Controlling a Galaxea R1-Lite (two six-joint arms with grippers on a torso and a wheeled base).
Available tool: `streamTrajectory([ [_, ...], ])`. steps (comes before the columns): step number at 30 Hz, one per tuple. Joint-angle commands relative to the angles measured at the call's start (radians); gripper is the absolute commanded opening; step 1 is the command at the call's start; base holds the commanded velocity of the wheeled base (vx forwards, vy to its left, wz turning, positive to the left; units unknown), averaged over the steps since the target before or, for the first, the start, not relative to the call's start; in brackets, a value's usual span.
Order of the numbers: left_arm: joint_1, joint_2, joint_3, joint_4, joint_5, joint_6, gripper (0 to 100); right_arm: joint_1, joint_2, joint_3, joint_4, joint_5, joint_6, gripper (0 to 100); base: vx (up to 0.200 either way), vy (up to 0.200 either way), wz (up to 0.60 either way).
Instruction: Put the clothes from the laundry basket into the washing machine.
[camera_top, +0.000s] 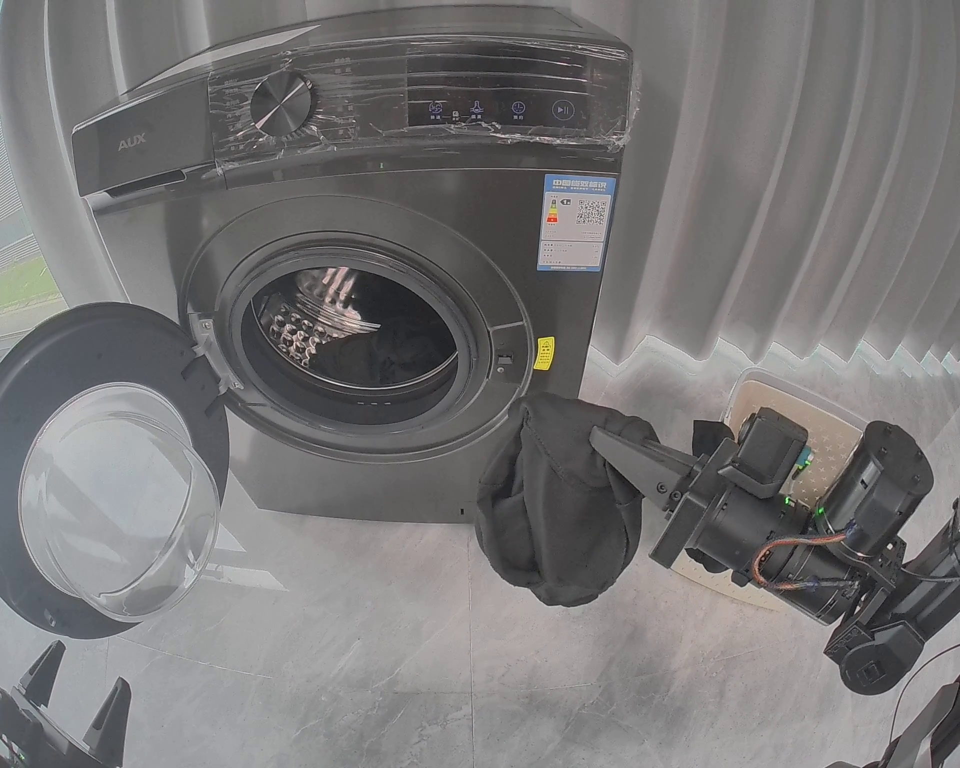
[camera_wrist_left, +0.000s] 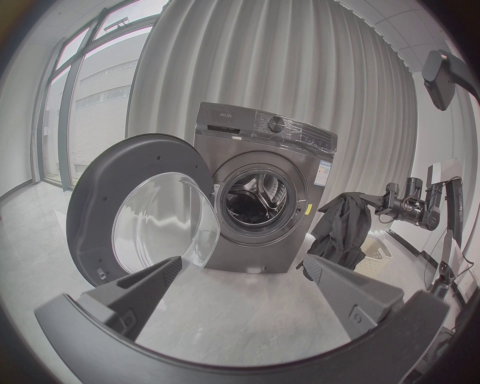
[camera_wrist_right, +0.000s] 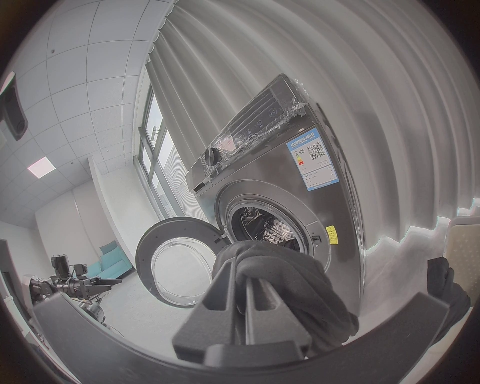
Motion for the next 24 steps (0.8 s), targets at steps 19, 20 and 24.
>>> streamTrajectory([
  [19, 0.001, 0.000, 0.016, 0.010, -0.103, 0.175, 100, 0.090, 0.094, -0.059, -0.006, 0.002, 0.014, 0, 0.000, 0.042, 0.00],
  [20, 0.001, 0.001, 0.016, 0.007, -0.128, 0.173, 100, 0.090, 0.097, -0.061, -0.004, 0.002, 0.014, 0, 0.000, 0.000, 0.00],
  [24, 0.003, 0.012, -0.041, -0.005, -0.215, 0.150, 100, 0.098, 0.100, -0.082, -0.001, 0.000, 0.032, 0, 0.000, 0.000, 0.00],
])
